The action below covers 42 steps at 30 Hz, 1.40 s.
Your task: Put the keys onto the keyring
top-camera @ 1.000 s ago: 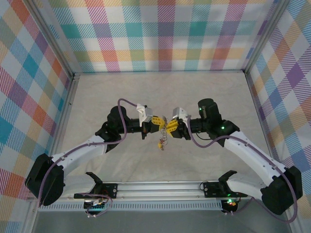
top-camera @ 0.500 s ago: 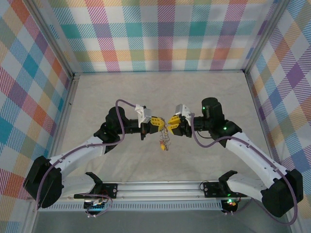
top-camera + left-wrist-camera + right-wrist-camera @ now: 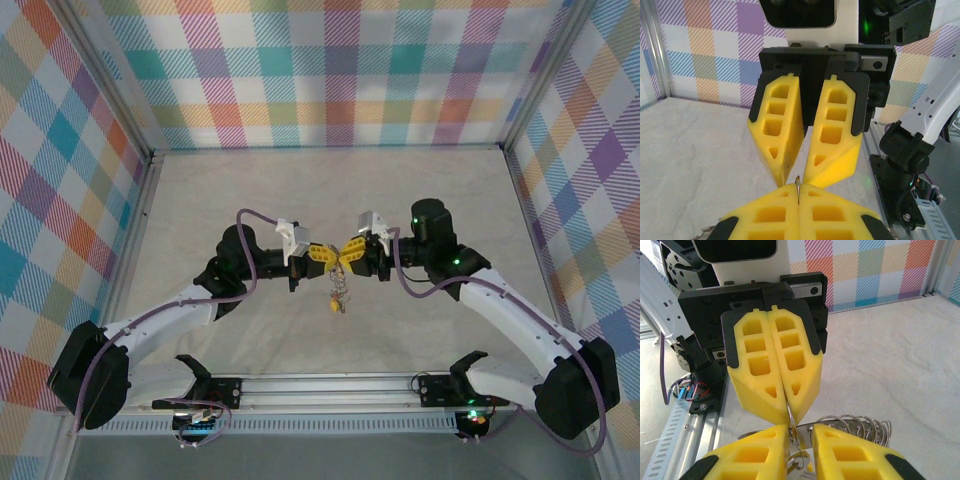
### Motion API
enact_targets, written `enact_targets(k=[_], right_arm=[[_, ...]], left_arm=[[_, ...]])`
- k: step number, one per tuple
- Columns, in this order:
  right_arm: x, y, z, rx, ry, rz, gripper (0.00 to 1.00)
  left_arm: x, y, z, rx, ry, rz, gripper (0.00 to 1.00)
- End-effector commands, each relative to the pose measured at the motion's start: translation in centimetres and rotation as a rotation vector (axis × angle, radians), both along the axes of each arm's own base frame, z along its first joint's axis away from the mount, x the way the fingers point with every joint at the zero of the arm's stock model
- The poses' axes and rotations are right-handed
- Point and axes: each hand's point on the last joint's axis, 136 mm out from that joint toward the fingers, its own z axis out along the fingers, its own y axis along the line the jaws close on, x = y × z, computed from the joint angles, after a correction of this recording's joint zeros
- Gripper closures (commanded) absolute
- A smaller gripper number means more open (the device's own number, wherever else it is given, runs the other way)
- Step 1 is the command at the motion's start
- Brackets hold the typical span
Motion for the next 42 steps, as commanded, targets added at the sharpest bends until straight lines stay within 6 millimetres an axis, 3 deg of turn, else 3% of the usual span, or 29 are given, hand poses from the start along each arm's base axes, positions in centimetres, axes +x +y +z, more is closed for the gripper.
enact_targets(k=[1,6,17,27,32,34,37,42], right_arm=[[-0.8,0.3,-0.1,0.018,0.018,0.04,0.78],[-0.8,0.3,-0.9,0.014,0.046,0.044,0.77],[-0.8,1.0,0.1,0.052,0.038,0.102,0.78],[-0.6,1.3,-0.4,0.026,0.038,0.125,0.96],[-0.7,0.8,-1.6,-0.073,0.037,0.129,1.0],[-0.6,0.6,-2.2,-0.127,0.034,0.127,1.0],[-0.8,0.3,-3.0,-0.209,0.02,0.14,1.0],[-0.7,0.4,-3.8,-0.313,-0.027,0.149,1.0]], left_arm=[[-0.3,0.5,2.9,-0.081,-0.086,0.008,1.0],[-0.4,0.4,3.0,-0.082,-0.093,-0.001,1.0],[-0.3,-0.3,2.6,-0.068,-0.093,-0.04,1.0],[0.3,-0.4,2.0,-0.036,-0.073,-0.024,1.0],[0.1,-0.1,-0.4,0.137,-0.076,-0.031,0.91],[0.0,0.2,-1.7,0.254,-0.054,-0.042,0.83],[-0.8,0.4,-3.1,0.37,-0.035,-0.107,0.81],[-0.9,0.1,-3.8,0.389,-0.021,-0.127,0.82]])
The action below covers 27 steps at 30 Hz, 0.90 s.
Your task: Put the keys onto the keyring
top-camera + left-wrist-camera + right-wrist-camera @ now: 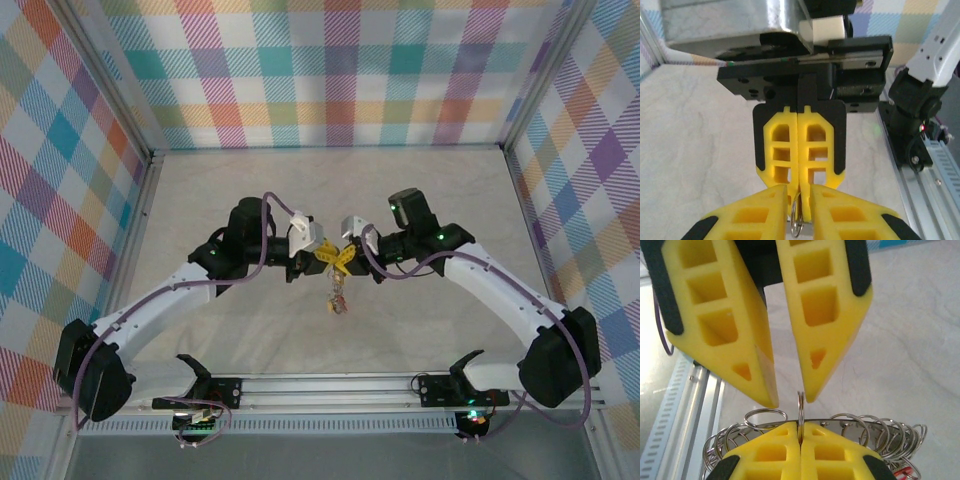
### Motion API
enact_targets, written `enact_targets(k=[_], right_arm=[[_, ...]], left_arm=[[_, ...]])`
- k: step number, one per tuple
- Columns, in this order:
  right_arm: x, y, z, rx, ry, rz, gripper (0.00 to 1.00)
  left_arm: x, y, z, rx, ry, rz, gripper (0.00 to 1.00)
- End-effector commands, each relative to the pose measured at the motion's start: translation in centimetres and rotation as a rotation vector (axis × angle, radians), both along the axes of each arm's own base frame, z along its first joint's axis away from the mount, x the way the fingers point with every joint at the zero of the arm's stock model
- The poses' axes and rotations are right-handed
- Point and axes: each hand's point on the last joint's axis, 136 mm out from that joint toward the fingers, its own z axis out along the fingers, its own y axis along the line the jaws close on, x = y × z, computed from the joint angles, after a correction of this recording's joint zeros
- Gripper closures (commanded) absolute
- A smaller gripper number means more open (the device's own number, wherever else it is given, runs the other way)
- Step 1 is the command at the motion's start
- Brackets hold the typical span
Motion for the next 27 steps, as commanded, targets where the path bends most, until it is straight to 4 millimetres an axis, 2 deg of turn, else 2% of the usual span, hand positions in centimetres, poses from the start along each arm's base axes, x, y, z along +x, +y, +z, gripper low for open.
enact_targets(k=[1,8,12,17,18,19,20,23,27], right_arm=[[-0.7,-0.1,0.0,-0.065,-0.064,0.057,1.0],[-0.6,0.1,0.6,-0.059,-0.077,0.051,1.0],[-0.8,0.2,1.0,-0.046,-0.084,0.053,1.0],[-1.2,0.4,1.2,-0.037,-0.08,0.067,1.0],[-1.2,0.4,1.3,-0.03,-0.082,0.063,0.94],[-1.1,0.4,1.5,-0.017,-0.082,0.054,0.83],[-1.4,0.4,1.7,0.001,-0.076,0.057,0.78],[-1.4,-0.1,2.8,0.059,-0.057,0.036,0.74],[-1.3,-1.2,2.7,0.061,-0.058,-0.006,0.73]], left_arm=[[-1.3,0.1,-2.7,0.092,0.048,-0.052,0.83],[-1.4,0.0,-3.2,0.122,0.054,-0.065,0.85],[-1.6,0.3,-3.7,0.153,0.072,-0.063,1.0],[-2.1,0.3,-3.1,0.122,0.061,-0.08,1.0],[-2.4,0.2,-2.9,0.112,0.063,-0.094,1.0],[-2.7,0.2,-2.6,0.101,0.062,-0.108,1.0],[-2.7,0.1,-2.2,0.08,0.052,-0.115,1.0],[-2.7,0.1,-1.2,0.013,0.029,-0.102,1.0],[-2.5,0.4,-0.1,-0.058,0.024,-0.093,1.0]])
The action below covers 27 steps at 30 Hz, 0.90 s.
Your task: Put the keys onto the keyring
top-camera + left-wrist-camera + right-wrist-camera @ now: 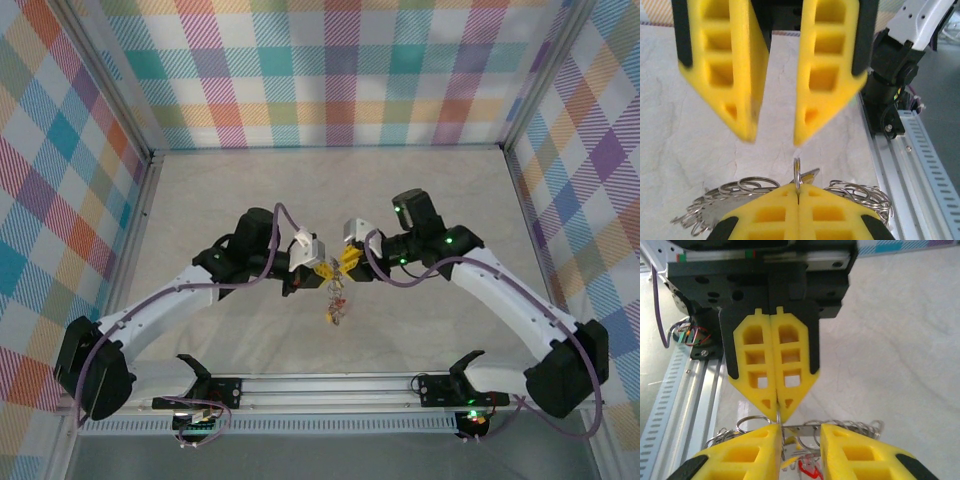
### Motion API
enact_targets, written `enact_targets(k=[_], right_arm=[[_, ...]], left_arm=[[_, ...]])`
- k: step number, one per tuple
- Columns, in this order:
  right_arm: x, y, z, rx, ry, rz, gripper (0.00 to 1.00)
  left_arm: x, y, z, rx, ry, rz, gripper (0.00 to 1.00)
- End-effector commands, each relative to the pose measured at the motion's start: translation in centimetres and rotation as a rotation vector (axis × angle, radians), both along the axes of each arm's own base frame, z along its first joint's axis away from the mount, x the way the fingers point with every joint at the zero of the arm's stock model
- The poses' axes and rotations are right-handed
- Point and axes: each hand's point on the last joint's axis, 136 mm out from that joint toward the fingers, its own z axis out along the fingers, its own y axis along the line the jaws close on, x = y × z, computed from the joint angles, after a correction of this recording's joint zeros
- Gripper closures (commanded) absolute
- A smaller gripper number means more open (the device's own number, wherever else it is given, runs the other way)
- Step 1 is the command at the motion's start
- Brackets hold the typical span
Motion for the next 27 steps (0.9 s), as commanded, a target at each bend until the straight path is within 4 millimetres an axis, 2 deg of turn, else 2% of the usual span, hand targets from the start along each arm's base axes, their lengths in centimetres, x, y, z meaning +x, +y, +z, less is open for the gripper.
enact_targets(k=[1,6,13,20,27], right_arm=[[-0.7,-0.4,0.8,0.049,0.014,0.008,0.73],[-1.4,-0.8,0.7,0.052,0.031,0.012,0.75],[-1.4,-0.1,0.4,0.066,0.063,0.039,0.78],[-0.8,0.5,-0.1,0.055,0.057,0.052,0.93],[-0.9,1.1,-0.6,0.069,0.076,0.067,0.91]], left_arm=[[-0.2,-0.2,3.5,-0.133,-0.054,-0.026,1.0],[0.3,-0.2,4.0,-0.169,-0.058,-0.009,1.0],[0.4,-0.3,4.7,-0.211,-0.07,-0.012,1.0],[0.3,-0.1,4.7,-0.222,-0.084,-0.006,1.0],[0.7,0.0,5.0,-0.258,-0.114,0.03,1.0]])
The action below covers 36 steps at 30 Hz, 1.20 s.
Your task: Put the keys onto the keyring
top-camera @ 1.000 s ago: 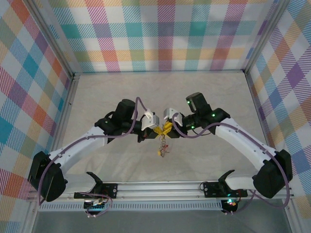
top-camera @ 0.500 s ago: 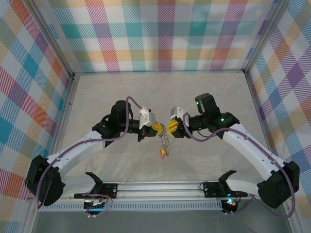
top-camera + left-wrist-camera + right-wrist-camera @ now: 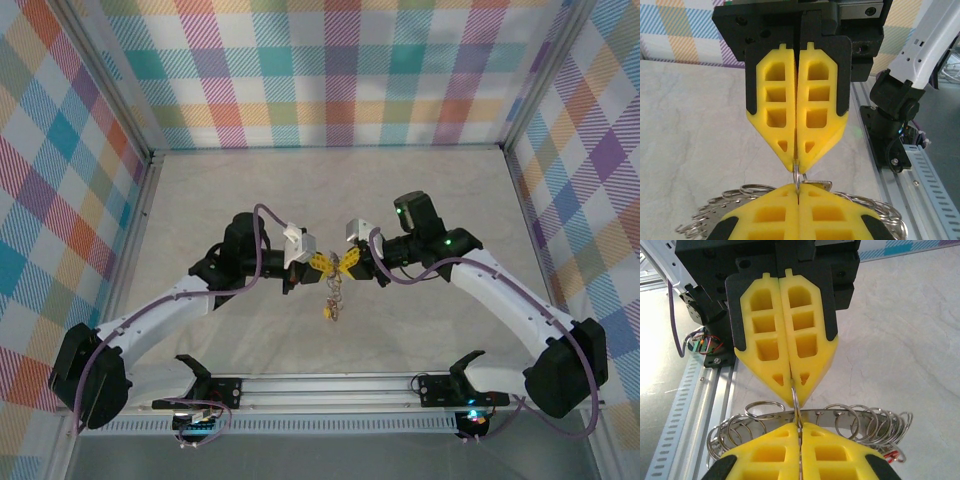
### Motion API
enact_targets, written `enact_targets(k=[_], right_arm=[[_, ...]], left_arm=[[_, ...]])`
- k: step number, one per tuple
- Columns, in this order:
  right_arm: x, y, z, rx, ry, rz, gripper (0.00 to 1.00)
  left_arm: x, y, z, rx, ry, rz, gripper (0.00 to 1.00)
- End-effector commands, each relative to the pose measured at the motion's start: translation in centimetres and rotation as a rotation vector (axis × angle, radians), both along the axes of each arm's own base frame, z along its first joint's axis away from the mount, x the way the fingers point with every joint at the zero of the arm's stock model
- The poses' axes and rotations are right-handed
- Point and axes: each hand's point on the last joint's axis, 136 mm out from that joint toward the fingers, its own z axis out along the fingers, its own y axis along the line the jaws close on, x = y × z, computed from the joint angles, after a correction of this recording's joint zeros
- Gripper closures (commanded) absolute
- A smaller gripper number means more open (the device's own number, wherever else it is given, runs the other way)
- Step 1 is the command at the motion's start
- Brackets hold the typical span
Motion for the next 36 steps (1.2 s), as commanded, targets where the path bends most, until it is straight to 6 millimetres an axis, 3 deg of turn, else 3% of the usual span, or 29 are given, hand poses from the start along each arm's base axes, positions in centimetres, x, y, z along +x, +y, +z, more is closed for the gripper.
enact_targets(k=[1,12,15,21,30,36], right_arm=[[-0.5,0.8,0.1,0.04,0.005,0.043,0.9],[-0.2,0.5,-1.4,0.006,0.015,0.018,0.85],[-0.2,0.8,-1.0,0.023,0.02,0.028,0.92],[0.4,1.5,0.1,0.058,0.01,0.046,0.94],[0.5,1.9,1.2,0.123,0.001,0.045,0.84],[0.3,1.7,1.5,0.128,-0.012,0.039,0.83]], left_arm=[[0.0,-0.1,3.2,-0.102,-0.104,-0.004,1.0],[0.6,0.0,3.4,-0.127,-0.119,0.034,1.0],[0.8,-0.3,3.7,-0.14,-0.123,0.023,1.0],[0.6,-0.9,4.0,-0.163,-0.12,0.006,1.0],[0.4,-1.5,3.4,-0.164,-0.114,0.009,1.0],[0.4,-1.7,3.1,-0.173,-0.106,0.016,1.0]])
